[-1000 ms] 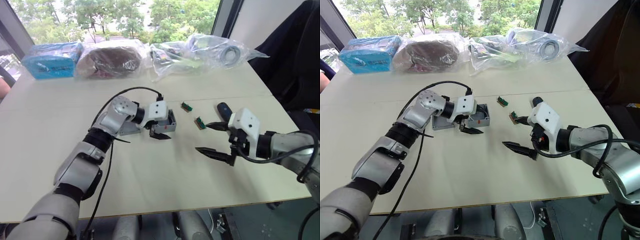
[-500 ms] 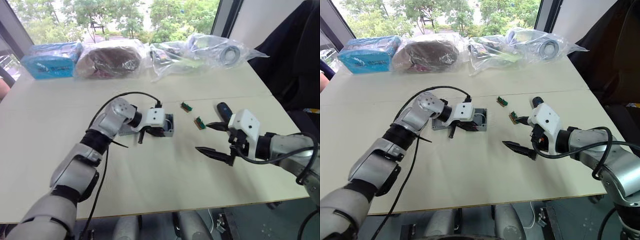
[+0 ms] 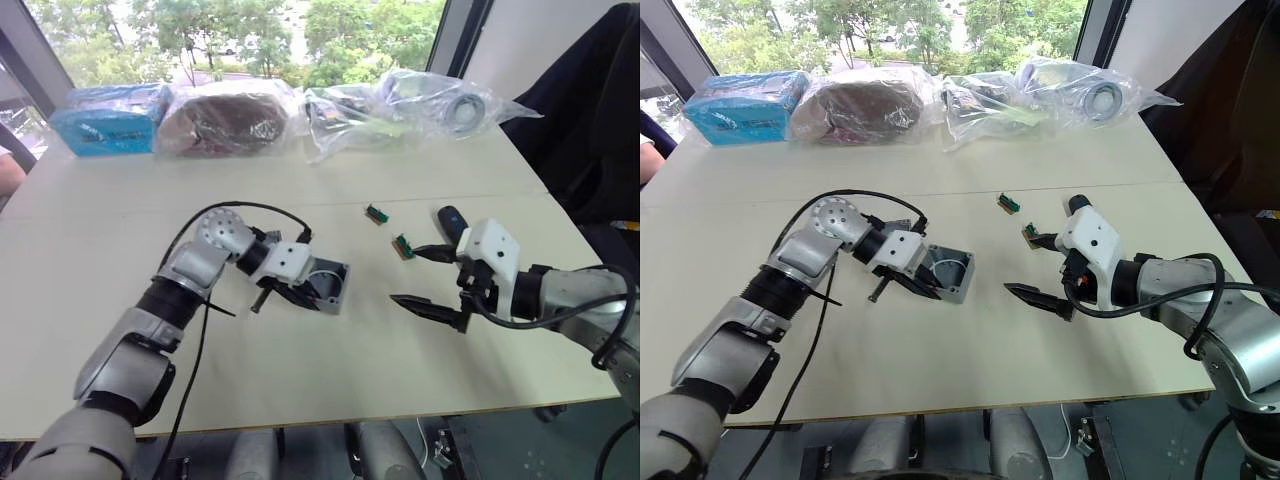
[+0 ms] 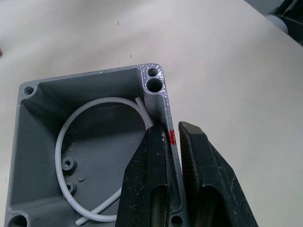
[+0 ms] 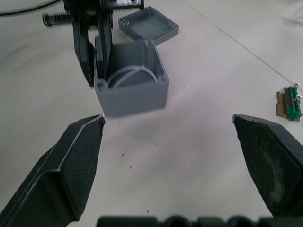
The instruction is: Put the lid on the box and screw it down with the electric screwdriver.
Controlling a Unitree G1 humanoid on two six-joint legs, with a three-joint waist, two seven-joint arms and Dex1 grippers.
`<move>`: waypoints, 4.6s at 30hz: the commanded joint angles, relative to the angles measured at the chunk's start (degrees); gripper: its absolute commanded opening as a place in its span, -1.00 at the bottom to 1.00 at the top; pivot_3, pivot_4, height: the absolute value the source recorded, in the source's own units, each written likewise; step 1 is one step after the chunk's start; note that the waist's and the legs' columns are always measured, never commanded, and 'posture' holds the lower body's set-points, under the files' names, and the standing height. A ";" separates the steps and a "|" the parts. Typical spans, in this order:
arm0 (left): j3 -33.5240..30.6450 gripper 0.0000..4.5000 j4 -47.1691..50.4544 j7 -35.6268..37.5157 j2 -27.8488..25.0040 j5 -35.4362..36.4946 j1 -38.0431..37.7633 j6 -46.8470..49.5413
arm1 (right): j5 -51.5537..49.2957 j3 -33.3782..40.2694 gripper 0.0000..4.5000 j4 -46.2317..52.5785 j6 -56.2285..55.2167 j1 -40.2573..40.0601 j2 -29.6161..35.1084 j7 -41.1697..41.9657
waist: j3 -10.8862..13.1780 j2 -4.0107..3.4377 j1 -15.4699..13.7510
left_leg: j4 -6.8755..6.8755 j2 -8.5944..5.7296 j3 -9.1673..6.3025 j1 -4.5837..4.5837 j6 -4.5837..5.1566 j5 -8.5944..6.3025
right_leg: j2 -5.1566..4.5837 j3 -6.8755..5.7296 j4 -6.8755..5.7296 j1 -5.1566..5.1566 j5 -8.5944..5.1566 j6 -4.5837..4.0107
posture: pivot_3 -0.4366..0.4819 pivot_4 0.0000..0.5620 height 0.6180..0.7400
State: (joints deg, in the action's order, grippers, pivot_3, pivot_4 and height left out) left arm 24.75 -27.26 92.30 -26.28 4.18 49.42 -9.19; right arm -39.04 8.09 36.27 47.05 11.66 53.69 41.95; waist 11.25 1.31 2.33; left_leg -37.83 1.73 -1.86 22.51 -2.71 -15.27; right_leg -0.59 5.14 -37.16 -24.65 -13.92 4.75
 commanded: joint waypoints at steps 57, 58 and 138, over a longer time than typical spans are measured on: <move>-34.60 0.98 34.02 -84.03 12.71 2.56 -20.55 73.11 | -3.06 -2.90 1.00 -2.16 1.70 17.33 1.61 7.38 | -0.02 0.02 -0.03 | -0.07 -0.01 -0.13 -0.13 0.07 -0.04 | -0.04 -0.12 -0.13 0.13 0.03 0.11 | -0.05 -0.47 1.00; -34.76 0.98 33.57 -84.37 13.08 2.58 -20.30 73.04 | -3.08 -2.79 1.00 -2.03 1.76 17.24 1.69 7.35 | -0.02 0.03 -0.06 | -0.07 -0.01 -0.13 -0.14 0.07 -0.04 | -0.04 -0.12 -0.13 0.16 0.03 0.11 | -0.05 -0.47 1.00; -32.12 0.99 40.49 -17.11 -32.23 31.62 -26.13 45.67 | 74.21 -30.15 -0.93 -25.93 -85.04 12.49 0.21 -29.47 | 0.09 0.02 0.32 | 0.63 0.03 0.37 0.42 0.02 -0.02 | -0.08 0.22 0.62 -0.65 -0.02 -0.16 | -0.05 -0.47 1.00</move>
State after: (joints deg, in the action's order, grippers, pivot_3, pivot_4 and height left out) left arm -7.42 13.42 73.64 -57.50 36.38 22.86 38.59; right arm 31.53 -25.38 10.12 -35.18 24.21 54.73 16.13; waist 11.34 1.33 2.66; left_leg -37.22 1.76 -1.48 22.94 -2.69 -15.29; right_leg -0.67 5.38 -36.57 -25.31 -13.93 4.58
